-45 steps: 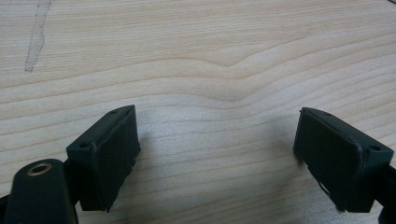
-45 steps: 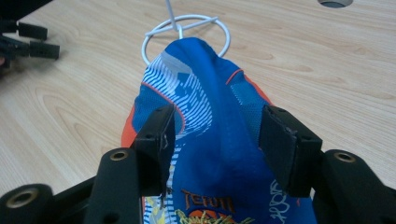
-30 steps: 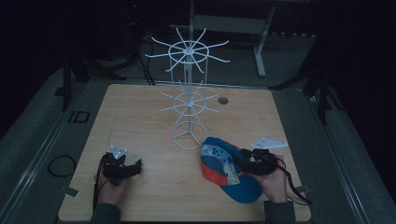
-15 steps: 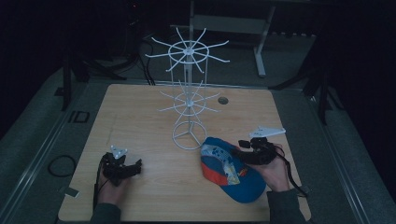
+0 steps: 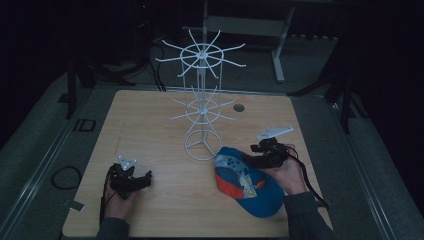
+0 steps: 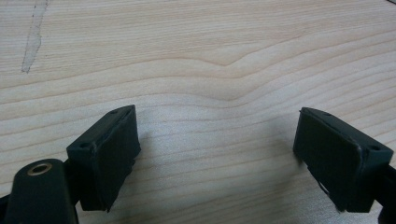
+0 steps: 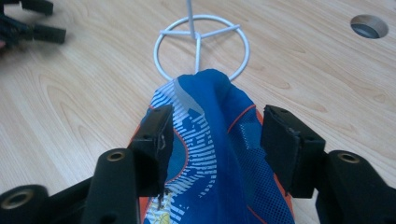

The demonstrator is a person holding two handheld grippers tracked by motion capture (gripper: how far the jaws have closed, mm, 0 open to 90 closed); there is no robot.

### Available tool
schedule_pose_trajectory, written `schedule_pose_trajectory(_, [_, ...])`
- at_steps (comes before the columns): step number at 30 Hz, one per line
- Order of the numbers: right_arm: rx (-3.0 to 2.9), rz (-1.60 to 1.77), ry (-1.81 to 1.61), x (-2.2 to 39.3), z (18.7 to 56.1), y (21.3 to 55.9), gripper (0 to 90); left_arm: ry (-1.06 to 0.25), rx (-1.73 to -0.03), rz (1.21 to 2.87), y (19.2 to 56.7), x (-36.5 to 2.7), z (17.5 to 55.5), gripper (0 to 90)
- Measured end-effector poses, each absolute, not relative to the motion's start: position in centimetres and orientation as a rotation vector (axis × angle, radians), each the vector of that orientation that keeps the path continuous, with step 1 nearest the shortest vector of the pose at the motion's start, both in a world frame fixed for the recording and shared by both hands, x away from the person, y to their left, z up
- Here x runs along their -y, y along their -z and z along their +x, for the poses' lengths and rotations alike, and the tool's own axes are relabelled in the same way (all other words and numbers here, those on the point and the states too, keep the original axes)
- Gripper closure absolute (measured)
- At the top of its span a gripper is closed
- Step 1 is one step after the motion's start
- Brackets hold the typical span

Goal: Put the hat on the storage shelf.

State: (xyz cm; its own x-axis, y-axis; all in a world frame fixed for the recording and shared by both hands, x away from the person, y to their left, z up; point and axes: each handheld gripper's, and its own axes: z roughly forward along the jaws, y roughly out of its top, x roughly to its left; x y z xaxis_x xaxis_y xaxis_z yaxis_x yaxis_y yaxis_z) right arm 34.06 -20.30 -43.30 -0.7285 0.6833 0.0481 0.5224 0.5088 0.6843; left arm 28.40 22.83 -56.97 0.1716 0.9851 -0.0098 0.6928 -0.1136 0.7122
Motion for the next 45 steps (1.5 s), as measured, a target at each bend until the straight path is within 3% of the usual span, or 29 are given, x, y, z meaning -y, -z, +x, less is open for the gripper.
schedule_pose_trajectory(12, [-2.594, 0.987, -0.931, 18.6, 35.6, 42.8, 42.1, -0.649, -1.579, 1.872, 57.0, -22.8, 28.4, 14.7])
schedule_pose_trajectory(26, [-2.678, 0.989, -0.785, 16.7, 37.2, 45.2, 33.2, -0.646, -1.575, 1.874, 57.0, -22.8, 28.4, 14.7])
schedule_pose_trajectory(45, [-2.769, 1.005, -0.643, 15.4, 38.9, 47.8, 35.7, -0.644, -1.566, 1.889, 56.9, -22.8, 28.4, 14.7])
